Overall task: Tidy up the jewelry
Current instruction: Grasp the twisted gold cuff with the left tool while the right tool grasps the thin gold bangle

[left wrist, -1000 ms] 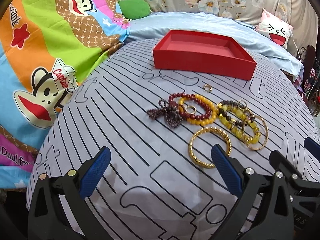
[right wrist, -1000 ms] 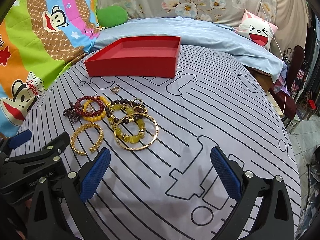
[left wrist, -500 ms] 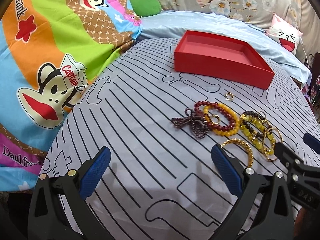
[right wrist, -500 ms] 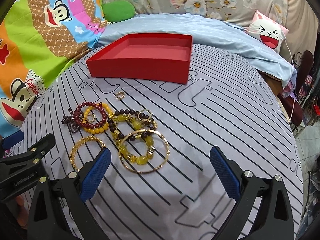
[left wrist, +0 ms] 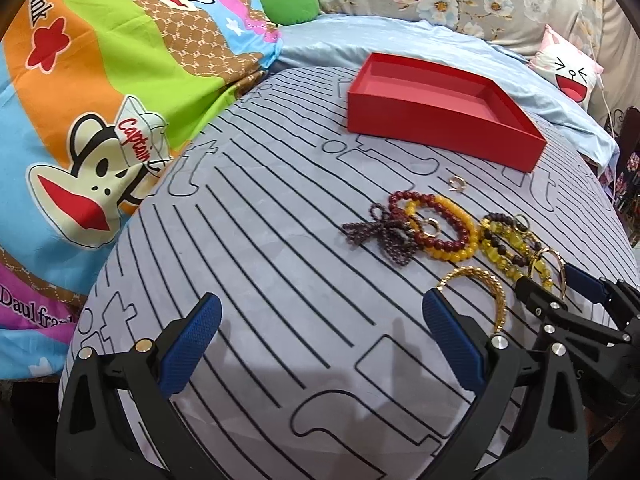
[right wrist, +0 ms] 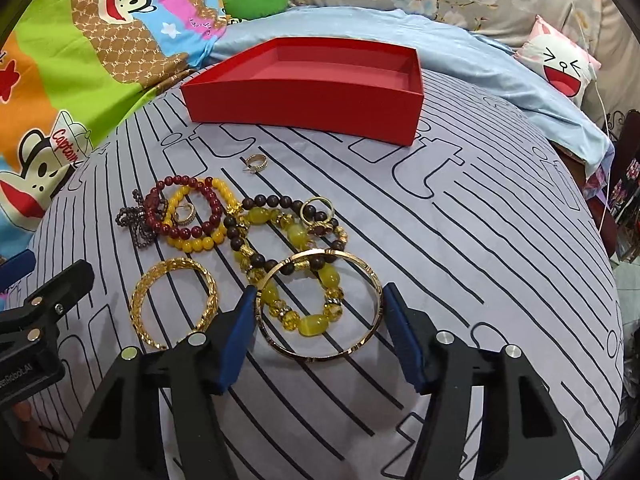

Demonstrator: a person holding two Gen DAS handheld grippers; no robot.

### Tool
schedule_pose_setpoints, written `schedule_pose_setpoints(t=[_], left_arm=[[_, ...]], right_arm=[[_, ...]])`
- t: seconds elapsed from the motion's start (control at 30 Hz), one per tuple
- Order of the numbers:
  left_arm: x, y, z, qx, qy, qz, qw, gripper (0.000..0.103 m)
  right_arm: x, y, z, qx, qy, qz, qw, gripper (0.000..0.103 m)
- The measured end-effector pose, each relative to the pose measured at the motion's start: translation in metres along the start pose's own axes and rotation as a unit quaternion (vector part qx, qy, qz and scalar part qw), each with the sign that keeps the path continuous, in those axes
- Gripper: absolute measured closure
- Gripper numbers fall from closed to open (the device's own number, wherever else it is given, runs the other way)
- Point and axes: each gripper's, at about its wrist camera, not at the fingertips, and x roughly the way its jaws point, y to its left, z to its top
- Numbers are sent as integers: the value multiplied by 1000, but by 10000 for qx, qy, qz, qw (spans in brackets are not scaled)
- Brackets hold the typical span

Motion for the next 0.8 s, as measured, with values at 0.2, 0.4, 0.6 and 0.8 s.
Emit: schedule_pose_setpoints(t=[0.2,0.4,0.6,0.8], left_arm=[[0,-23,0,130,111,-479,9987,7],[9,-56,-3,427,251,-697,9963,7],[27,-65,-3,394,492,-637,9960,9],[27,-67,-5,510,426,-563,9962,26]], right_arm=[[-18,-21,-4,202,-103,-75,9997,43],[-30,-48,-6,497,-118,-202,9985,43],[-31,-56,-7,609,-125,-241,9978,43],[-30,-56,-10,645,-113,-212,9976,43]])
